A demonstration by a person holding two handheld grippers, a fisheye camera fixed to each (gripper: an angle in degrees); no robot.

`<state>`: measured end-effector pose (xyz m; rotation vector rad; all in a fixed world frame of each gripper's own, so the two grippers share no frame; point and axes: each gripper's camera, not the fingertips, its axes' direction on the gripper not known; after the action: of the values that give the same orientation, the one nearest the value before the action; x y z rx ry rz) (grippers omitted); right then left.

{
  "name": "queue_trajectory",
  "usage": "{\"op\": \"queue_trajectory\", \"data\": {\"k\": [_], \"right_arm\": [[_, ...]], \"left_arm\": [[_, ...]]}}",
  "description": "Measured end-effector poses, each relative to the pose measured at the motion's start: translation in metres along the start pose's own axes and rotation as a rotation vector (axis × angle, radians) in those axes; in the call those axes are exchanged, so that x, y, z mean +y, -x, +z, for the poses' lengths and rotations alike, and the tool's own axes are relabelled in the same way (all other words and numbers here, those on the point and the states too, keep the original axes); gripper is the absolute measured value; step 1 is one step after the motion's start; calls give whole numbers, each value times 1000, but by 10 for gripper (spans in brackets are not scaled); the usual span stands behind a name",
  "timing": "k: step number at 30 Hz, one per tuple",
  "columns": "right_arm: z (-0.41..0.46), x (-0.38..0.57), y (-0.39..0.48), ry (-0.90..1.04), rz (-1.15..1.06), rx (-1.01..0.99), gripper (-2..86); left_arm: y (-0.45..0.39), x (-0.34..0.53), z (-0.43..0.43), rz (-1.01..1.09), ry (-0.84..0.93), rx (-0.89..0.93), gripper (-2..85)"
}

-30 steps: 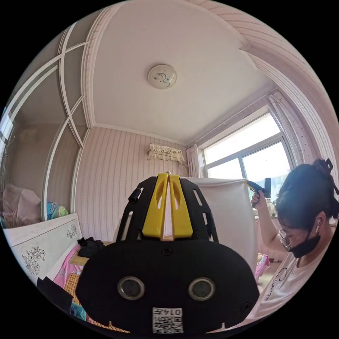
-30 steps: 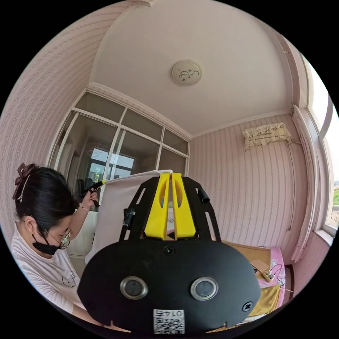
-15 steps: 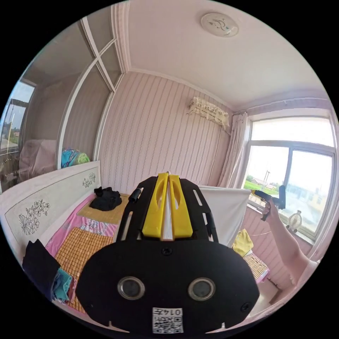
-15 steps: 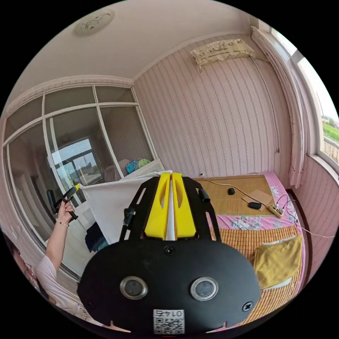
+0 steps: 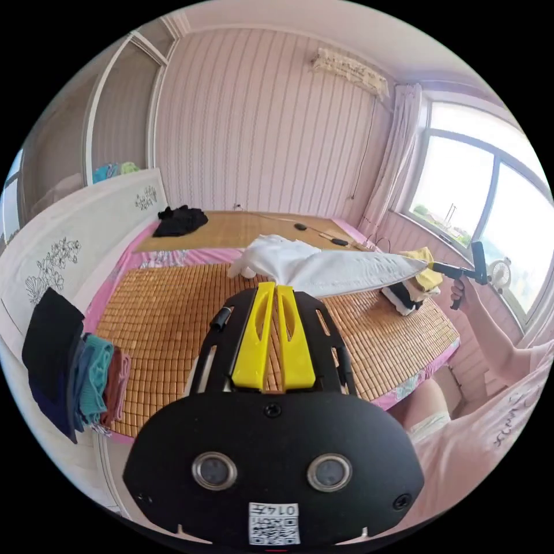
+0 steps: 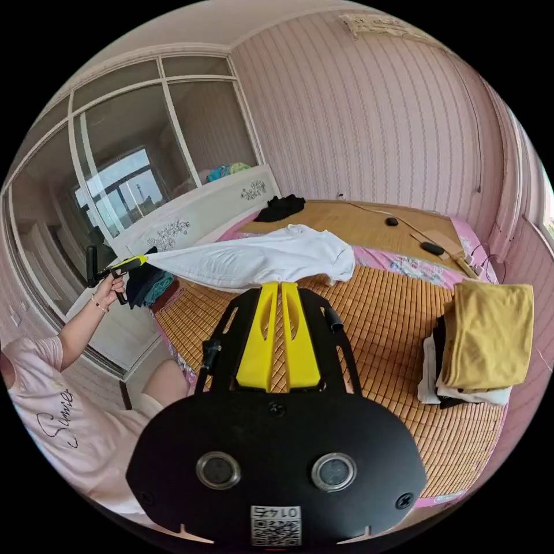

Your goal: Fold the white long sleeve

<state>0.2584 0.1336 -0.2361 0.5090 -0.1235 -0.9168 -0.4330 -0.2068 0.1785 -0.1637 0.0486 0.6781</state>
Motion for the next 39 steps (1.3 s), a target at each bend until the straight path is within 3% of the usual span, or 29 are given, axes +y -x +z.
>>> {"op": "queue_trajectory", "data": {"k": [6,12,18,26,30,39], "right_arm": [[136,116,-47,360,304,-53,4],[181,154,-60,578,387,23,9],[189,147,-63,608,433,159,43],[241,114,-39,622,320,173,103],[250,109,-42,649,311,193,10],[206,122,-59,603,359,105,-1]], "left_arm": [[1,109,112,-200,266,44,-10],[-16,140,158,-179,489,4,-10],[-51,135,178,-77,621,-110,-10],[-79,113,200,-70,652,-138,-10],[-84,106,202,-112,647,-122,-10],[-118,96,193,-25,668,-98,-9]]}}
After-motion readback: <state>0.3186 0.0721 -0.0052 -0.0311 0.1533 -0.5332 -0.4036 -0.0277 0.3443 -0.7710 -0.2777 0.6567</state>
